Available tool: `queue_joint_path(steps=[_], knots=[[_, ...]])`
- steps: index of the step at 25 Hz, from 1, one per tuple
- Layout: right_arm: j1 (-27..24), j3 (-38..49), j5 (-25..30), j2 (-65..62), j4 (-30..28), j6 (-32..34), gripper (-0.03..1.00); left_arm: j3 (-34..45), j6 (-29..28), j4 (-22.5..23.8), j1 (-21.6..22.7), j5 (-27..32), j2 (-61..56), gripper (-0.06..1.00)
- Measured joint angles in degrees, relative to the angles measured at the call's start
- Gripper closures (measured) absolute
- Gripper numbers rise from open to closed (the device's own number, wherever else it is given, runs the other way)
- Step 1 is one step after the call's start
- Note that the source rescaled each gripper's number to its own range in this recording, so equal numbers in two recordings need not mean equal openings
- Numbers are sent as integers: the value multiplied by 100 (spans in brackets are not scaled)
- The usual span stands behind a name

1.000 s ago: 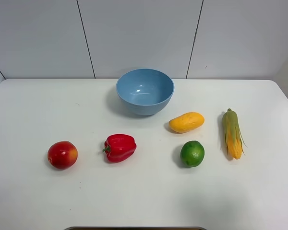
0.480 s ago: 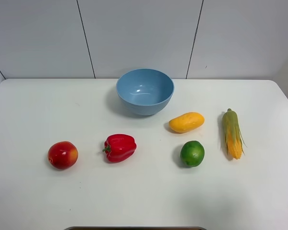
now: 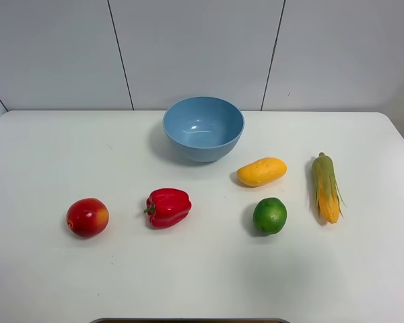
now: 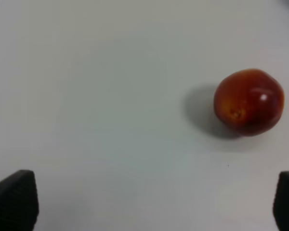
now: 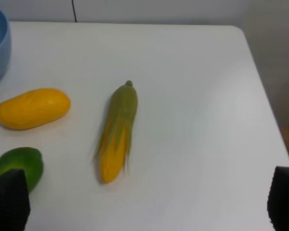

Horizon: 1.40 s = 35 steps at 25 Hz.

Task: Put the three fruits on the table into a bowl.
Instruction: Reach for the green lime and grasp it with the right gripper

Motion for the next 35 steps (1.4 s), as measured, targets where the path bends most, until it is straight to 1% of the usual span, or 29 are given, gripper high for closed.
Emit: queue_joint_path(steps=[3, 7, 12, 14, 15, 18, 20, 23, 29, 33, 35], knots=[[0, -321, -6, 688, 169, 214, -3, 0, 0, 0, 0, 0, 0, -6], [0, -772, -10, 1687, 419, 275, -3, 0, 0, 0, 0, 0, 0, -6], [7, -1492, 0, 3021, 1024, 210, -3, 0, 7, 0, 0, 0, 0, -6], [122, -1773, 80, 3479, 1180, 188, -3, 0, 7, 0, 0, 0, 0, -6], [257, -1875, 103, 3701, 1200, 194, -3, 0, 7, 0, 0, 0, 0, -6], [824, -2028, 81, 4217, 1165, 412, -3, 0, 7, 0, 0, 0, 0, -6], [1236, -2053, 31, 4516, 1021, 746, -3, 0, 7, 0, 0, 0, 0, -6], [1664, -2053, -69, 4925, 682, 1302, -3, 0, 1, 0, 0, 0, 0, -6], [2083, -2053, -88, 5436, 243, 2241, -3, 0, 1, 0, 0, 0, 0, -6], [2402, -1949, -99, 5677, 184, 2606, -3, 0, 1, 0, 0, 0, 0, -6], [2499, -1640, -288, 5743, 184, 2779, -3, 0, 1, 0, 0, 0, 0, -6]])
